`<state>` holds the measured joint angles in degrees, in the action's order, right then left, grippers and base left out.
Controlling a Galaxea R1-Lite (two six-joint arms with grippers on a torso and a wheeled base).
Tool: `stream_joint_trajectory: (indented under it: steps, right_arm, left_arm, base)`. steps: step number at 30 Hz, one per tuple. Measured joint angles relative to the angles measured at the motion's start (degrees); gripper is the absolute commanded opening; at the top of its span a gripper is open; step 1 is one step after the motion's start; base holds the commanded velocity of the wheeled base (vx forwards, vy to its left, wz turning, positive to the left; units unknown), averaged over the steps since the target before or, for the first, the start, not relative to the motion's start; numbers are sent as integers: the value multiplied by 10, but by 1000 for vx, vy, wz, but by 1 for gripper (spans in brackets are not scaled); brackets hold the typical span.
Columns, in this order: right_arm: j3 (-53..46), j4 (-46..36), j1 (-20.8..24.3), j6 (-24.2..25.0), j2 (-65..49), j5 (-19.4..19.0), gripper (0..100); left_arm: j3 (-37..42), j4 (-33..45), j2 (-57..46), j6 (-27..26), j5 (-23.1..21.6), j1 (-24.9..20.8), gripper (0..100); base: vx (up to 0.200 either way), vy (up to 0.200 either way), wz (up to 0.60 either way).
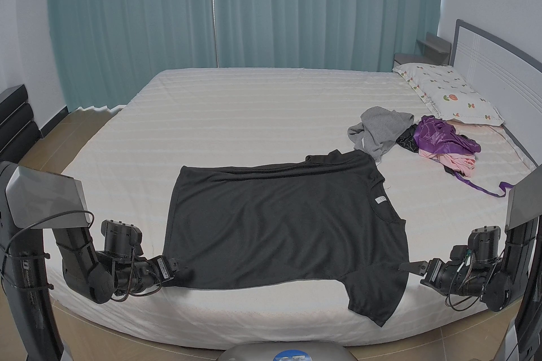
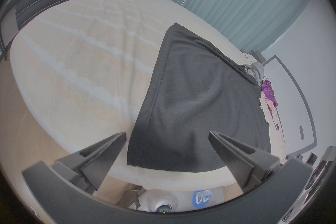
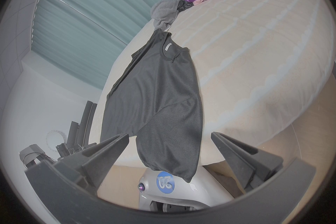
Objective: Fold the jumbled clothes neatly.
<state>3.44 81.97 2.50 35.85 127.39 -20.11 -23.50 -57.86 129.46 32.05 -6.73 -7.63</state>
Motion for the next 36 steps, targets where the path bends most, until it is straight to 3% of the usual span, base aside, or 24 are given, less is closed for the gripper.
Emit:
stream_joint_trajectory:
  steps: [11, 18, 19, 36]
  right_arm:
    - [0, 4, 0, 0, 1, 0, 100]
    - [1, 4, 0, 0, 3, 0, 100]
    - [1, 4, 0, -1, 4, 0, 100]
    - [-5, 18, 3, -1, 14, 2, 100]
  left_arm:
    - [-13, 5, 16, -13, 6, -10, 100]
    - [-14, 5, 23, -12, 44, -16, 100]
    - [-15, 5, 24, -12, 44, -17, 0]
    - [-1, 3, 9, 42, 48, -10, 0]
  base:
    - [0, 0, 0]
    - [0, 0, 0]
    - [0, 0, 0]
    - [0, 0, 0]
